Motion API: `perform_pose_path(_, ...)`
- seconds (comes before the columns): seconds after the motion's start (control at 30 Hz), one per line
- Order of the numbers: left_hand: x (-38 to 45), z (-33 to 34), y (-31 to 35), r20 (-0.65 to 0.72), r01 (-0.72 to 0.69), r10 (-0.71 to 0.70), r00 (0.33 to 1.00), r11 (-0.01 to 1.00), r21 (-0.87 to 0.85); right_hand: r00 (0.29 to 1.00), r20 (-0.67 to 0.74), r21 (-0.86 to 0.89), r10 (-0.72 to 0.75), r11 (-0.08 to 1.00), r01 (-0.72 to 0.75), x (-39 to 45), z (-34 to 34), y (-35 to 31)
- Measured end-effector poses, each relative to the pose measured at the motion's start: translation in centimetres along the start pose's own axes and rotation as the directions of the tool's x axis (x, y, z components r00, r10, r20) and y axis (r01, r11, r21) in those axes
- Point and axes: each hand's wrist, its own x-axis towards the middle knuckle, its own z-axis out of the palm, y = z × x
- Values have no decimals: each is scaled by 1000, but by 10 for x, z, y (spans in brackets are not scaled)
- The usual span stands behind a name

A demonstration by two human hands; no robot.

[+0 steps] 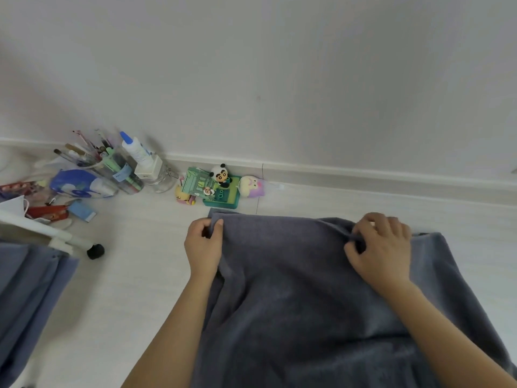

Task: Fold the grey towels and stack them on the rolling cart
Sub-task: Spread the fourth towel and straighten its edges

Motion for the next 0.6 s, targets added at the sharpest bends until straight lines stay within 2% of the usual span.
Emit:
perform_pose_path(0.07, 3, 8, -4, 26, 4, -6, 1000, 995, 97, 974, 226, 6, 11, 1000, -13, -4, 23, 6)
perform_pose_path(0.13, 9, 15, -4, 34, 4, -9, 999, 990, 141, 942, 333, 30, 46, 998, -60, 0, 36, 12)
perform_pose_path(0.27, 17, 18, 0, 25, 28, -31, 999, 996, 87, 945, 327, 191, 2, 979, -68, 14, 40, 7)
perform_pose_path(0.33, 19, 19, -1, 23, 40, -42, 999, 995, 94, 918, 395, 282, 30, 947, -153, 22, 40, 6)
perform_pose_path(0.43, 20, 19, -2, 3, 85, -86, 996, 991, 108, 862, 488, 224, 140, 934, -278, 33, 41, 7)
perform_pose_path(0.6, 28, 23, 1, -25, 68, -64, 998, 986, 151, 824, 531, 78, 197, 957, -279, 47, 48, 1)
